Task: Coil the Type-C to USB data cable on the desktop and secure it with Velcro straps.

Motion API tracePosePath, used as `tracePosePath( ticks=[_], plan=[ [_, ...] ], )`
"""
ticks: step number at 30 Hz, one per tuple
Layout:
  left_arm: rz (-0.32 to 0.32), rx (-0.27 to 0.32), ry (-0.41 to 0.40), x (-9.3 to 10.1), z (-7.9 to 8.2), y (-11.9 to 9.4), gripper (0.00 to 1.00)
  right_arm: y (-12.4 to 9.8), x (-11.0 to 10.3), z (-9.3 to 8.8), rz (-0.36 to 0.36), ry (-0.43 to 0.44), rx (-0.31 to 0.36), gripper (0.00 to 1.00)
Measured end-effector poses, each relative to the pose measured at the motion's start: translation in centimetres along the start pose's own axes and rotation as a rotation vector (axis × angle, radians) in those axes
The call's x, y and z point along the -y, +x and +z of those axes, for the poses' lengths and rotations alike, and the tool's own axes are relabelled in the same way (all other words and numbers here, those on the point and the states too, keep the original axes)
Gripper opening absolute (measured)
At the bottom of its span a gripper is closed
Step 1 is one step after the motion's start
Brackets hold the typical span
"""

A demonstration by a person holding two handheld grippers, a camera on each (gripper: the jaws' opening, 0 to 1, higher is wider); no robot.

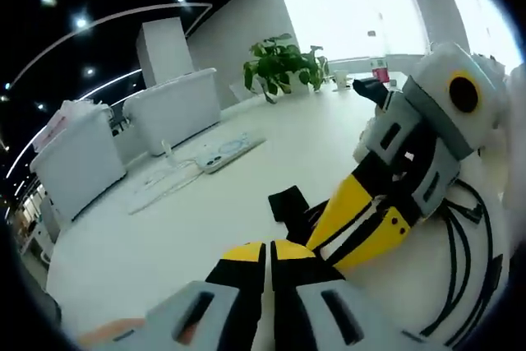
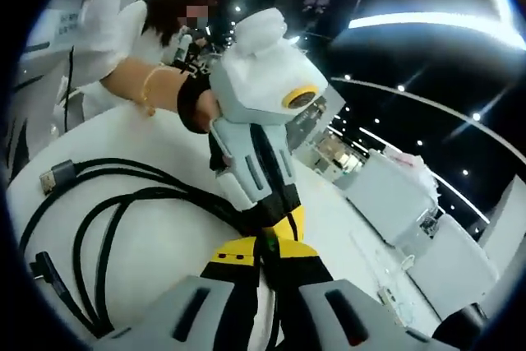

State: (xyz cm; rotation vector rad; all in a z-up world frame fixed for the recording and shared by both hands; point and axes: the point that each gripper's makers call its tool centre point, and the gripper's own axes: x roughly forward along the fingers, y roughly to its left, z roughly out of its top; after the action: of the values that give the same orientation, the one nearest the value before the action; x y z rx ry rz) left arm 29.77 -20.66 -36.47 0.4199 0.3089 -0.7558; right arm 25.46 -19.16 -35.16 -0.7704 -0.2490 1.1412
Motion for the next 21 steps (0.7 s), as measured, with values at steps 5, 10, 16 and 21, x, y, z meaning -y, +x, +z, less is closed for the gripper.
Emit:
tracePosePath(
  ticks=[5,10,16,21],
  plan=[
    [0.0,0.002,-0.01,-0.1,0.0,-0.1,0.05,-0.4,-0.1,0.0,0.017,-0.029,-0.001,0.01],
    [-0.011,0.011,-0.016,0.1,0.2,-0.4,0.05,-2.4,1.3,-0.9,-0.009,0.111,0.022,0.01],
    [-0.052,0.04,0.004,1.9,1.3,-0.4,0.05,-3.3,2.3,-2.0,-0.047,0.278,0.029,0.01],
    [-0.027,0.026,0.054,2.1,1.1,-0.5,0.05,-3.2,2.1,-2.0,-0.047,0.358,0.027,0.01]
  ],
)
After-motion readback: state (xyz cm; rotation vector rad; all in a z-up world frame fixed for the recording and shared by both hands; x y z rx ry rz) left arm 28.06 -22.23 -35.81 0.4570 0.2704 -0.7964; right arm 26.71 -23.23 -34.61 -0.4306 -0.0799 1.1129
